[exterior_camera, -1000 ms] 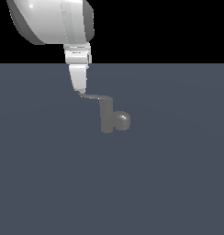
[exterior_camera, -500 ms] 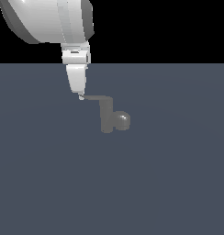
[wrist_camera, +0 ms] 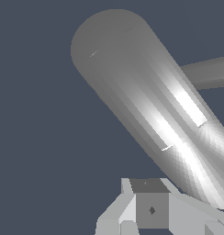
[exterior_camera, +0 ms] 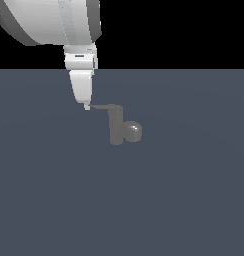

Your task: Turn on the faucet by rotating a designated handle.

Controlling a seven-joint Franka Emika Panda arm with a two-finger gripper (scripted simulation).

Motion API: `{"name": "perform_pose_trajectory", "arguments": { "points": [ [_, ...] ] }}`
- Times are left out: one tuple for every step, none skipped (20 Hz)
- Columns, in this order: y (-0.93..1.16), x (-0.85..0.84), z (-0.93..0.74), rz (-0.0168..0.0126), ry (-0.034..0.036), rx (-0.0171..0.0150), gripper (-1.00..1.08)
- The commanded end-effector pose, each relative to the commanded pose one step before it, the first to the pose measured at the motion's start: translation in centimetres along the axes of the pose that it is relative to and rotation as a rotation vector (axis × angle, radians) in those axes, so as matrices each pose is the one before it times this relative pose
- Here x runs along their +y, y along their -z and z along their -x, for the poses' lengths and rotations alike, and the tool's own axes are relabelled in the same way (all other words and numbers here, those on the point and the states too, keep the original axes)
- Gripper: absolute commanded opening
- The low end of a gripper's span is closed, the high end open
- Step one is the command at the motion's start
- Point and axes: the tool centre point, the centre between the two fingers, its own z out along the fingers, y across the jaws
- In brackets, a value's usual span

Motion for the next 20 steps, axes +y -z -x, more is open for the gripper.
{"name": "perform_pose_trajectory", "arguments": {
  "points": [
    [-0.055,0.786,-1.003,0.00342,-0.00918,0.00187,-1.00],
    [0.006,0.283,-0.171,0.00000,0.00000,0.00000,-1.00],
    [0.006,0.283,-0.171,0.00000,0.00000,0.00000,-1.00],
    [-0.033,0.272,-0.175,0.00069,-0.00004,-0.00005,-1.00],
    [0.006,0.283,-0.172,0.00000,0.00000,0.00000,-1.00],
    [0.006,0.283,-0.172,0.00000,0.00000,0.00000,-1.00],
    [-0.033,0.271,-0.175,0.00069,-0.00005,-0.00004,-1.00],
    [0.006,0.283,-0.172,0.00000,0.00000,0.00000,-1.00],
    [0.006,0.283,-0.172,0.00000,0.00000,0.00000,-1.00],
    [0.006,0.282,-0.172,0.00000,0.00000,0.00000,-1.00],
    [-0.032,0.270,-0.176,0.00069,-0.00007,-0.00001,-1.00],
    [0.006,0.281,-0.171,0.00000,0.00000,0.00000,-1.00],
    [0.006,0.280,-0.171,0.00000,0.00000,0.00000,-1.00],
    [-0.031,0.267,-0.175,0.00068,-0.00009,0.00003,-1.00],
    [0.006,0.278,-0.170,0.00000,0.00000,0.00000,-1.00],
    [0.006,0.277,-0.170,0.00000,0.00000,0.00000,-1.00],
    [0.006,0.275,-0.169,0.00000,0.00000,0.00000,-1.00],
    [-0.029,0.262,-0.175,0.00066,-0.00015,0.00012,-1.00],
    [0.006,0.271,-0.169,0.00000,0.00000,0.00000,-1.00],
    [0.007,0.269,-0.168,0.00000,0.00000,0.00000,-1.00]
  ]
}}
